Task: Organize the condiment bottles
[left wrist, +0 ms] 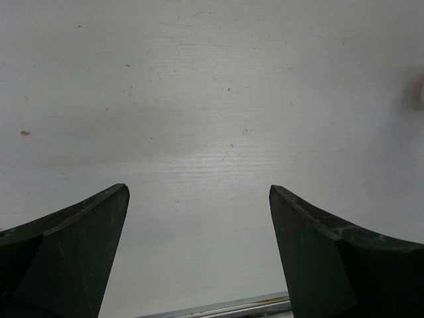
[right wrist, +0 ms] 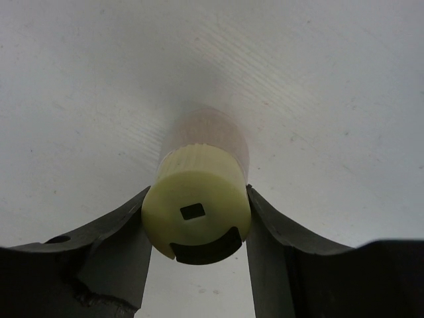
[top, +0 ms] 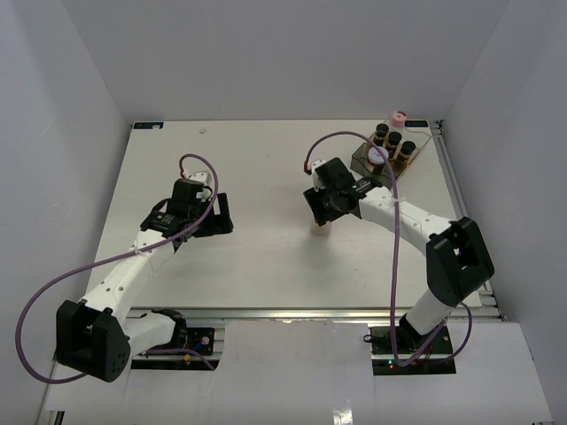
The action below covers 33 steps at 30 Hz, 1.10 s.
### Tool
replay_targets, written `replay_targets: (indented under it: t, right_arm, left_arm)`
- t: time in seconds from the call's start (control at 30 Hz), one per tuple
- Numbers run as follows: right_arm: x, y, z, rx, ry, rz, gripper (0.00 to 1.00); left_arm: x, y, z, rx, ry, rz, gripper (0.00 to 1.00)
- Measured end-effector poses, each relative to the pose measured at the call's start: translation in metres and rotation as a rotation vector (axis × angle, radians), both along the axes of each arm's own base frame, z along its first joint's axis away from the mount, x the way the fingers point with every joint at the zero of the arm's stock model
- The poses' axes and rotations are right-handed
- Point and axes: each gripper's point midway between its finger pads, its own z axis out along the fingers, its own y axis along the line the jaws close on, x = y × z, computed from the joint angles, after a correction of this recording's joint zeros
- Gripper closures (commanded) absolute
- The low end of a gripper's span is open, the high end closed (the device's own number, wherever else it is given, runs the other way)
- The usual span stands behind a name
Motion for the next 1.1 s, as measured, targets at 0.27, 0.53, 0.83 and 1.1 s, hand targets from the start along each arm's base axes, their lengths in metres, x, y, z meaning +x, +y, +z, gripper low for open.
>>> replay_targets:
  t: [0.27, 0.53, 0.83, 1.1]
  right_arm:
    - [0.088, -0.037, 0.132, 0.034, -0.265, -0.187, 0.92]
    - [0.181, -0.186, 0.234, 0.081, -0.505, -0.583, 0.92]
    - [0.254, -0.271, 0.204, 0.076, -0.539, -0.793, 0.92]
    - [0.287, -0.329, 0.139, 0.085, -0.482, -0.876, 0.92]
  left_arm:
    - [-0.012, -0.005, 0.009, -0.048, -0.035, -0.032, 0.02]
    - [-0.012, -0.009, 0.016, -0.075, -0.066, -0.049, 0.02]
    - [-0.017, -0.010, 0.013, -0.081, -0.065, -0.060, 0.02]
    - [-0.018, -0.013, 0.014, -0.085, -0.068, -0.075, 0.02]
